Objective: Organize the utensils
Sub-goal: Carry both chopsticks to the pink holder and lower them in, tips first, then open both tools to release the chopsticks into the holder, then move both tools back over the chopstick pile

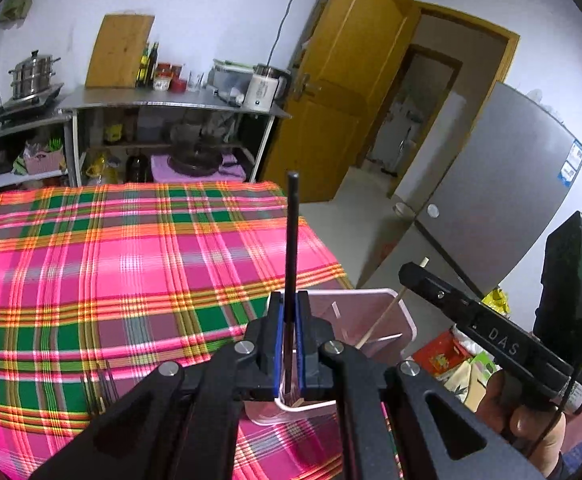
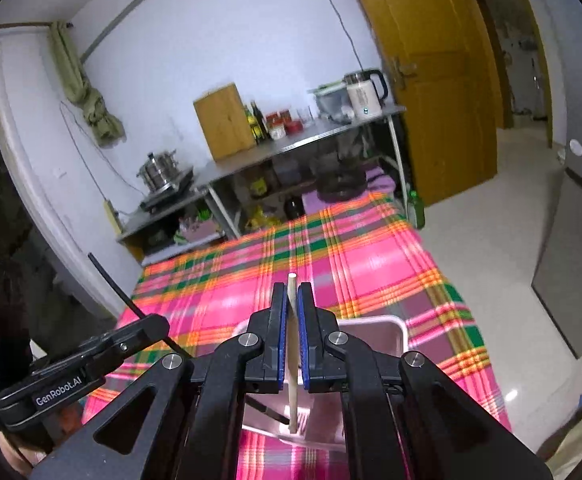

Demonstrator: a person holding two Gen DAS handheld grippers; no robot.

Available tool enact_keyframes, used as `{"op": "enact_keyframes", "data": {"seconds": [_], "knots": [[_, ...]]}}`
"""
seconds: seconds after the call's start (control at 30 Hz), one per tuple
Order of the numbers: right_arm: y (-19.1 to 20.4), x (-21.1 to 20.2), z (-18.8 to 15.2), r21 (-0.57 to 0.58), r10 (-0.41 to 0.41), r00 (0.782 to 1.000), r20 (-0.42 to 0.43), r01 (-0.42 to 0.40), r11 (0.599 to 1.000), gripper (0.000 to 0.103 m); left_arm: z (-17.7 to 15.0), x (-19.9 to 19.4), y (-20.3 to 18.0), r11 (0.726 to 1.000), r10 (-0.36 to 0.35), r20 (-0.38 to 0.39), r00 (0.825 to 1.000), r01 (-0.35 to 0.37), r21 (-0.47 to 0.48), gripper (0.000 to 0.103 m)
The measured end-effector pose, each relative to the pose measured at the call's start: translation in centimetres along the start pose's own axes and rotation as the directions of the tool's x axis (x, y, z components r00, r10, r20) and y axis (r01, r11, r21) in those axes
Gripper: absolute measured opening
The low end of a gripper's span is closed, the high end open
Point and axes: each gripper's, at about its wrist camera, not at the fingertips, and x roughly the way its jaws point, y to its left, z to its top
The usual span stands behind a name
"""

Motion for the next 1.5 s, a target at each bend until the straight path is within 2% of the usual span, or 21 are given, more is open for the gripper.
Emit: {"op": "enact_keyframes", "data": {"seconds": [0.13, 0.2, 0.27, 0.37, 0.47, 0.57, 0.6, 0.77, 1.0, 1.23, 1.43, 1.5], "knots": [[-0.4, 0.6, -0.7, 0.0, -0.008, 1.0, -0.025, 0.008, 1.0, 0.006, -0.4, 0.4, 0.3, 1.0, 0.005, -0.016, 1.0, -0.005, 0.0, 0.008], [-0.5, 0.5, -0.6, -0.001, -0.012, 1.0, -0.021, 0.012, 1.0, 0.006, -0.5, 0.2, 0.4, 1.0, 0.002, -0.014, 1.0, -0.002, -0.005, 0.018], [-0.6, -0.1, -0.5, -0.004, -0.022, 1.0, -0.005, 0.022, 1.0, 0.013, -0.4, -0.3, 0.6, 1.0, -0.009, -0.001, 1.0, 0.009, -0.013, 0.022], [-0.6, -1.0, -0.3, -0.007, -0.033, 0.999, 0.026, 0.033, 0.999, 0.024, -0.6, -1.5, 0.8, 1.0, -0.013, 0.015, 1.0, 0.013, -0.011, 0.023], [-0.5, -2.2, -0.3, -0.008, -0.039, 0.998, 0.054, 0.04, 0.999, 0.026, -0.7, -2.9, 1.1, 1.0, -0.004, 0.035, 0.999, 0.005, -0.013, 0.024], [-0.2, -3.8, -0.3, -0.011, -0.047, 0.995, 0.087, 0.049, 0.999, 0.026, -1.1, -4.7, 1.7, 1.0, -0.004, 0.063, 0.998, 0.005, -0.023, 0.041], [-0.1, -4.4, -0.3, -0.013, -0.046, 0.994, 0.1, 0.047, 0.999, 0.026, -1.4, -5.4, 1.9, 1.0, -0.004, 0.08, 0.997, 0.006, -0.021, 0.043], [1.1, -7.1, -1.4, -0.043, -0.018, 0.99, 0.141, 0.025, 0.999, 0.026, -3.7, -8.4, 2.7, 0.998, 0.055, 0.125, 0.991, -0.057, 0.011, 0.043], [3.4, -8.2, -4.5, -0.097, 0.047, 0.992, 0.119, -0.036, 0.995, 0.026, -8.2, -10.5, 4.8, 0.99, 0.138, 0.141, 0.98, -0.142, 0.023, 0.043], [5.8, -6.9, -8.4, -0.148, 0.078, 0.996, 0.04, -0.071, 0.986, 0.026, -13.2, -10.1, 7.3, 0.978, 0.208, 0.071, 0.975, -0.206, -0.035, 0.043], [6.7, -4.7, -11.3, -0.168, 0.089, 0.995, -0.052, -0.096, 0.981, 0.026, -16.2, -8.5, 9.7, 0.963, 0.26, -0.017, 0.965, -0.261, -0.073, 0.042], [7.0, -4.0, -12.3, -0.181, 0.089, 0.993, -0.081, -0.103, 0.978, 0.026, -16.7, -7.9, 10.4, 0.957, 0.275, -0.041, 0.961, -0.278, -0.086, 0.039]]}}
